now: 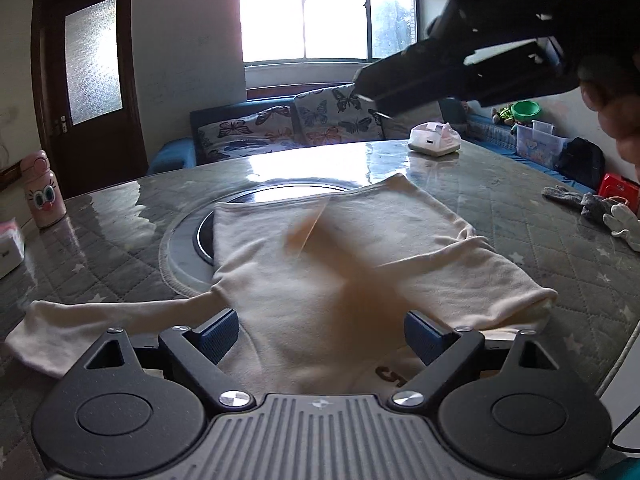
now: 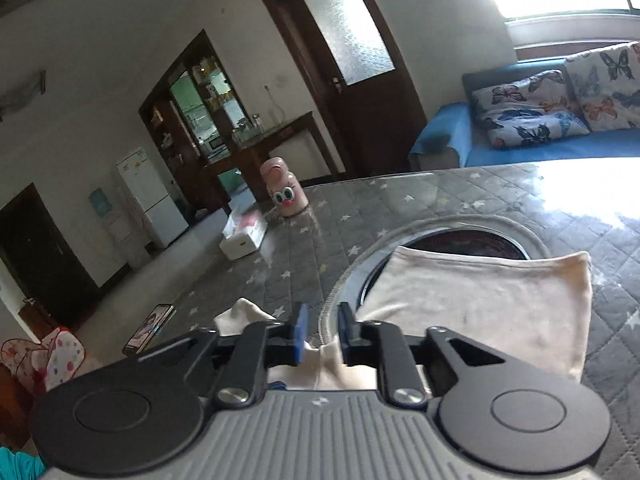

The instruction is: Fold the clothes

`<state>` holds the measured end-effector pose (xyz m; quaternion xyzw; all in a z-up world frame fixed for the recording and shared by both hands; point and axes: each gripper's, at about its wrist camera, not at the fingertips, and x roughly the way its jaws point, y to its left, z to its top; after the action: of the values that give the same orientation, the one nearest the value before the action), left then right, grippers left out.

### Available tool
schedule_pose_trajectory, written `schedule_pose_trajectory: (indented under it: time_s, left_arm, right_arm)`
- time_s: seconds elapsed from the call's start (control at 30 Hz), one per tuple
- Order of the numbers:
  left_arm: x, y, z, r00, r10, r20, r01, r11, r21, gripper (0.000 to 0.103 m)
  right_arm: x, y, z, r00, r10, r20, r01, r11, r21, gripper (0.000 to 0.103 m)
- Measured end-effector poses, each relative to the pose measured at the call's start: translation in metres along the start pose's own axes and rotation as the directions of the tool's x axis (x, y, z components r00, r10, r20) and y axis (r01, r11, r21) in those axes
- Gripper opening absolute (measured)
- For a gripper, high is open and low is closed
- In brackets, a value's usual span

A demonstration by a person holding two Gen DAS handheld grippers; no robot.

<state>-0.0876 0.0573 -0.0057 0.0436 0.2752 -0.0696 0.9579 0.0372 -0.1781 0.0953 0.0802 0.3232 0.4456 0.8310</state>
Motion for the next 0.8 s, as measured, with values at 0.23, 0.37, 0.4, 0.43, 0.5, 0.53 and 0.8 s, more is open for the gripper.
schedule_pose_trajectory:
  time_s: [0.23, 0.37, 0.4, 0.43, 0.5, 0.53, 0.8]
  left_arm:
    - [0.002, -0.006, 0.01, 0.999, -0.031, 0.018, 0.031, 0.999, 0.008, 0.089]
    - [0.011, -0.014, 0.012, 0.997, -0.071, 0.013, 0.07, 0.997, 0.021, 0.08]
    - [0.014, -0.016, 0.012, 0.997, -0.076, 0.007, 0.076, 0.997, 0.025, 0.078]
    - [0.017, -0.018, 0.013, 0.996, -0.084, -0.002, 0.084, 0.996, 0.027, 0.073]
    - [0.022, -0.021, 0.013, 0.995, -0.099, -0.019, 0.1, 0.994, 0.033, 0.068]
    - [0.025, -0.022, 0.012, 0.994, -0.104, -0.027, 0.105, 0.994, 0.037, 0.064]
    - [0.039, -0.01, 0.002, 0.994, -0.062, -0.088, 0.067, 0.996, 0.05, 0.052]
  right_arm:
    - [-0.015, -0.025, -0.016, 0.979, -0.199, -0.051, 0.193, 0.977, -0.094, 0.02]
    - [-0.013, -0.057, -0.041, 0.924, -0.366, -0.109, 0.345, 0.923, -0.173, 0.021]
    - [-0.012, -0.062, -0.045, 0.919, -0.377, -0.115, 0.354, 0.918, -0.177, 0.021]
    - [-0.01, -0.065, -0.05, 0.919, -0.378, -0.116, 0.355, 0.918, -0.178, 0.021]
    - [-0.006, -0.069, -0.058, 0.921, -0.373, -0.115, 0.349, 0.919, -0.185, 0.021]
    - [-0.004, -0.068, -0.061, 0.926, -0.361, -0.111, 0.336, 0.922, -0.195, 0.021]
    - [0.016, -0.073, -0.081, 0.915, -0.384, -0.12, 0.339, 0.897, -0.282, 0.023]
